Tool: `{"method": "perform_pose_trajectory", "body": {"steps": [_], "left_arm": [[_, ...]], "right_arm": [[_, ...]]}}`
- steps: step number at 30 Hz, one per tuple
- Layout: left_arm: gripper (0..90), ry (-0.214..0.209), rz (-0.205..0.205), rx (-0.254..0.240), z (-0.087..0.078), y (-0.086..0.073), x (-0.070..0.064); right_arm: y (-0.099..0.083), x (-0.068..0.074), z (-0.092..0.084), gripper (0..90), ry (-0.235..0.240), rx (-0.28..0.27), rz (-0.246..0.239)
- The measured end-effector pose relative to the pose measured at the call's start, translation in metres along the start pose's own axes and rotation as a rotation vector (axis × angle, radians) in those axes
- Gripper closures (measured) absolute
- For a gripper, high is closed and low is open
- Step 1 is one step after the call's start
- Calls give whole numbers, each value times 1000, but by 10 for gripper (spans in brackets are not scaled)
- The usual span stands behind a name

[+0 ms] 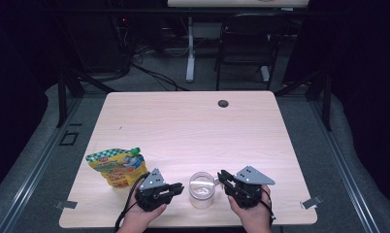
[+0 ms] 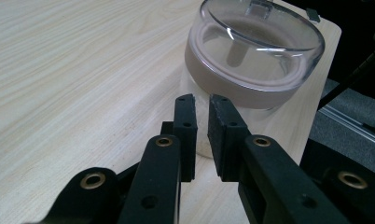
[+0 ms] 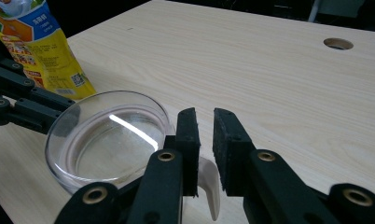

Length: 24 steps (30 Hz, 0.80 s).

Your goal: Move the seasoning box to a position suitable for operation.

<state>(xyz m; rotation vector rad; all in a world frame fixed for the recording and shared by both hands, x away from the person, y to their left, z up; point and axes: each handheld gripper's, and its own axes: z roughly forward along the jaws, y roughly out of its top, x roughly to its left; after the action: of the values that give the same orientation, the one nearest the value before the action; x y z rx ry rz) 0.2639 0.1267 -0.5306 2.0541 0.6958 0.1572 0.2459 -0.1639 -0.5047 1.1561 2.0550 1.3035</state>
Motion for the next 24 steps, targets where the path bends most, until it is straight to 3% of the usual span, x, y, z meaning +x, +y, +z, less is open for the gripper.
{"method": "perform_pose_trajectory", "body": {"steps": [14, 24], "left_arm": [[900, -26, 37, 4, 4, 3, -9], [900, -38, 48, 15, 7, 4, -13]], "right_arm": [[-2, 4, 3, 817, 1, 3, -11], [-3, 4, 3, 819, 4, -2, -4]]}}
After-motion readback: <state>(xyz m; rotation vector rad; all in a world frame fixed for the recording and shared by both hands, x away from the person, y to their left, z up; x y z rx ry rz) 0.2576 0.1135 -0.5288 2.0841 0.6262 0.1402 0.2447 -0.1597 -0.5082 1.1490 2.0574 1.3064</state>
